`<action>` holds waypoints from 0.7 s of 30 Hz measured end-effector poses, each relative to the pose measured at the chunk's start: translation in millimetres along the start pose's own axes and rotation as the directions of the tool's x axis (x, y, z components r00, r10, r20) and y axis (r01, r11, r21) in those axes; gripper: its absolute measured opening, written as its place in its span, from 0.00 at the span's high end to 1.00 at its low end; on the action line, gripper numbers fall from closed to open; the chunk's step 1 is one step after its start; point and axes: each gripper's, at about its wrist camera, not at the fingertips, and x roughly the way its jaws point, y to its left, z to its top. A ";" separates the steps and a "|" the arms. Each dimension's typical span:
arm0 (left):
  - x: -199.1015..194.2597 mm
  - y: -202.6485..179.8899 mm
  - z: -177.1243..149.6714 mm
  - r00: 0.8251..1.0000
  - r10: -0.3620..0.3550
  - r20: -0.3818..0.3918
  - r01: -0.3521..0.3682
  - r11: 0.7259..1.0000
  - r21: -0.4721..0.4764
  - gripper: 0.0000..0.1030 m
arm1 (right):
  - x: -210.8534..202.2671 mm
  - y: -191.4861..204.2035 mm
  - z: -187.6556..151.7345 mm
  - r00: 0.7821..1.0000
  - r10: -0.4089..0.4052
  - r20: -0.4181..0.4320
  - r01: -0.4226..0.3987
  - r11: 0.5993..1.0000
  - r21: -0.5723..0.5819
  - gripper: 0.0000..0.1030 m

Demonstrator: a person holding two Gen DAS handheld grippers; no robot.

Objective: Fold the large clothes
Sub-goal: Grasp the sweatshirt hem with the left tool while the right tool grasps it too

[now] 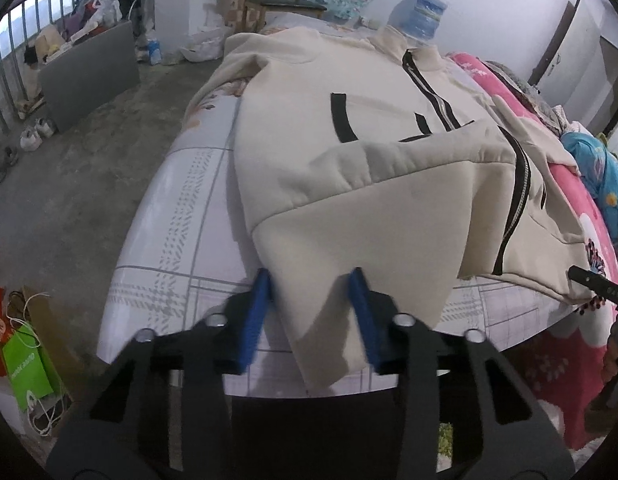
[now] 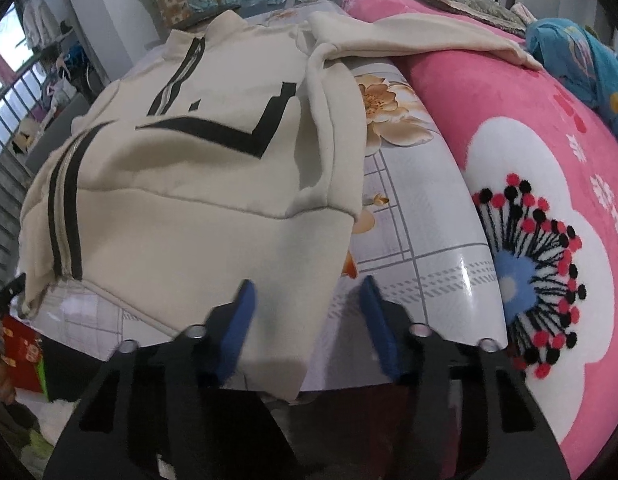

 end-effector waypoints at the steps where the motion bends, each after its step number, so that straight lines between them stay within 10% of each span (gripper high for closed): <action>1: 0.3 -0.3 -0.6 1.000 0.008 0.002 -0.008 1.000 0.001 0.74 | 0.3 0.9 -1.6 1.000 -0.002 0.000 0.002 1.000 -0.004 0.63; 5: -2.7 1.1 2.3 1.000 0.013 0.009 -0.013 1.000 -0.006 0.89 | 0.1 1.2 -0.8 1.000 0.028 0.008 -0.027 1.000 -0.013 0.89; 13: -62.2 2.2 20.4 0.993 -0.022 0.113 0.014 0.997 0.076 0.96 | -64.9 -18.5 16.1 0.985 0.117 0.128 -0.120 0.993 0.013 0.93; 21: -96.0 -2.9 7.9 0.999 -0.033 0.032 0.028 0.989 0.147 0.96 | -105.4 -33.4 -8.2 0.982 0.160 0.098 -0.164 0.986 0.032 0.93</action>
